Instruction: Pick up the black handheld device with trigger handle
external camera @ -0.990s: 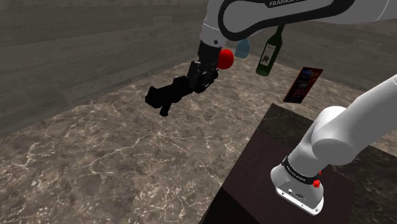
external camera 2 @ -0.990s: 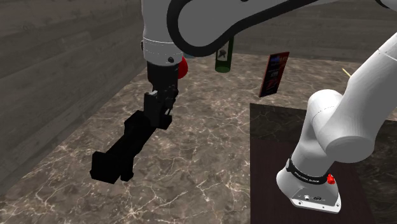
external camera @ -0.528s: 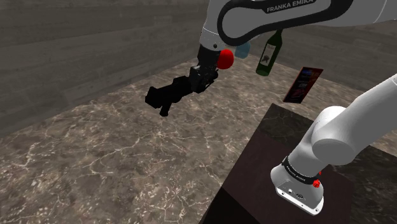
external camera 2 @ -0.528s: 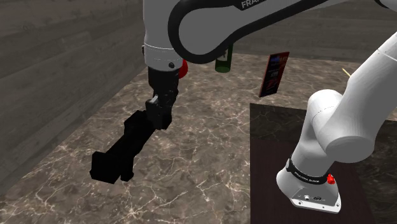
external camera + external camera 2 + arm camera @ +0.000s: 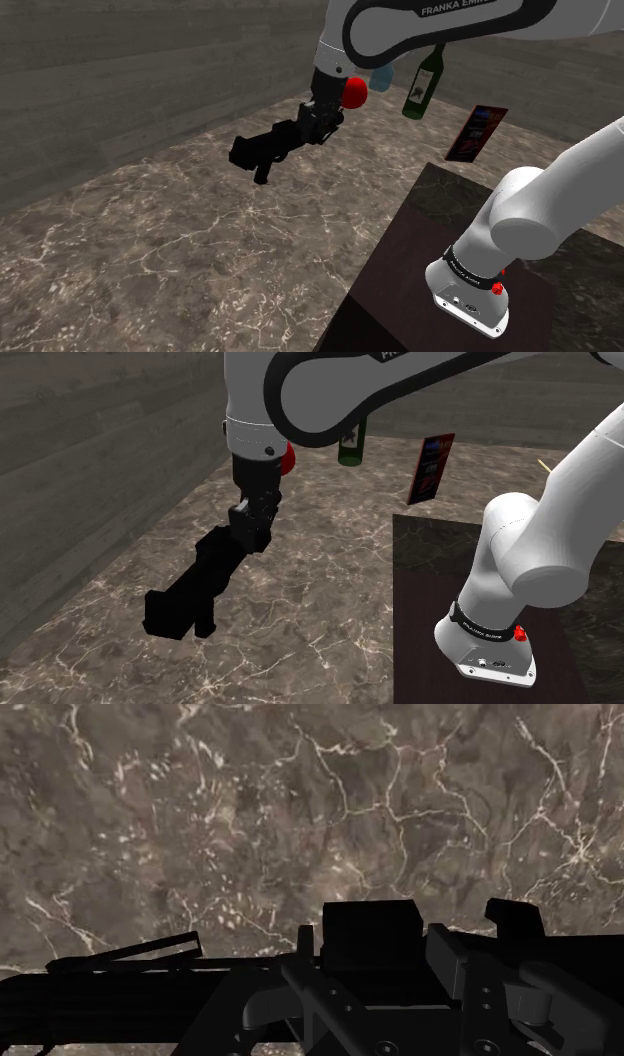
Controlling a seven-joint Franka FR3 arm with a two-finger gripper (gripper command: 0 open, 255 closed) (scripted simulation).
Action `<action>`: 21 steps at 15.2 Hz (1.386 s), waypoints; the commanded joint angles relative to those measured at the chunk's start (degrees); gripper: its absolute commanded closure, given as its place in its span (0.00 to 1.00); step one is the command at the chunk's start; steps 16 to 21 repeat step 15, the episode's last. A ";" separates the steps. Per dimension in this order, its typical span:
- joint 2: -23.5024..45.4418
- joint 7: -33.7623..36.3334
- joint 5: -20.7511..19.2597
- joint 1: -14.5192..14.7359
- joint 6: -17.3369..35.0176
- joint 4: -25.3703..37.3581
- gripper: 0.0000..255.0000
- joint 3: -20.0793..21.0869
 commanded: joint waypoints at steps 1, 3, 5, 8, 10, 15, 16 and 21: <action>-0.19 0.13 -0.07 -0.04 -1.43 1.24 1.00 -0.07; -0.46 0.25 -0.16 -0.08 -2.99 2.54 1.00 -0.16; -0.67 0.38 -0.24 -0.11 -4.54 3.88 1.00 -0.25; -0.89 0.57 -0.37 -0.17 -6.86 5.99 1.00 -0.37; -0.97 0.70 -0.45 -0.22 -8.40 7.45 1.00 -0.45; -1.00 0.92 -0.59 -0.28 -10.81 9.84 1.00 -0.56; -1.00 0.92 -0.59 -0.28 -10.81 9.84 1.00 -0.56; -1.00 0.92 -0.59 -0.28 -10.81 9.84 1.00 -0.56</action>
